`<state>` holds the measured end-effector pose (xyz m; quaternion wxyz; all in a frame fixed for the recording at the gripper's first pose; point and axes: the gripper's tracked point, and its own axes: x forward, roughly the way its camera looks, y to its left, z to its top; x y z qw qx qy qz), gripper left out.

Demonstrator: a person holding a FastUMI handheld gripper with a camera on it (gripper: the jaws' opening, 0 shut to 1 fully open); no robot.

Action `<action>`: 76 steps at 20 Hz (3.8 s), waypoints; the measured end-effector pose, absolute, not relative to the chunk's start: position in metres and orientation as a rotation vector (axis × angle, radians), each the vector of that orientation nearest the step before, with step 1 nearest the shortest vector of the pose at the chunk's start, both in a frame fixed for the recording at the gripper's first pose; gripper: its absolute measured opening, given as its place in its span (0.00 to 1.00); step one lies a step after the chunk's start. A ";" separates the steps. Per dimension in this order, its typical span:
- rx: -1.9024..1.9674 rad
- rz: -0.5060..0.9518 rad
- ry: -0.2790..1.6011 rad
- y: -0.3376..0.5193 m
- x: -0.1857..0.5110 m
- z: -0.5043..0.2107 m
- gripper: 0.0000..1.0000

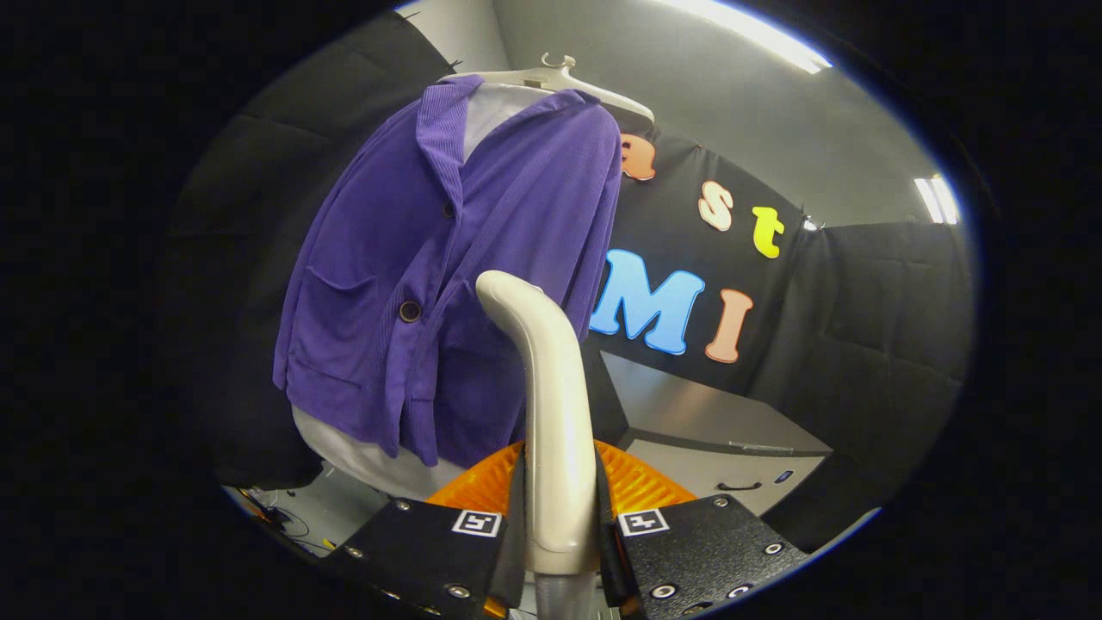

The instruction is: Iron the clothes twice with a garment steamer, once on the left side and once on the right side.

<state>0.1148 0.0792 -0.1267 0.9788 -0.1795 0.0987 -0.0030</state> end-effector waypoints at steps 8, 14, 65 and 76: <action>-0.389 0.018 0.288 0.083 0.097 -0.176 0.35; -0.386 0.042 0.354 0.087 0.086 -0.210 0.35; -0.199 0.284 -0.260 0.301 0.126 0.141 0.35; -0.363 0.286 -0.153 0.310 0.136 0.042 0.35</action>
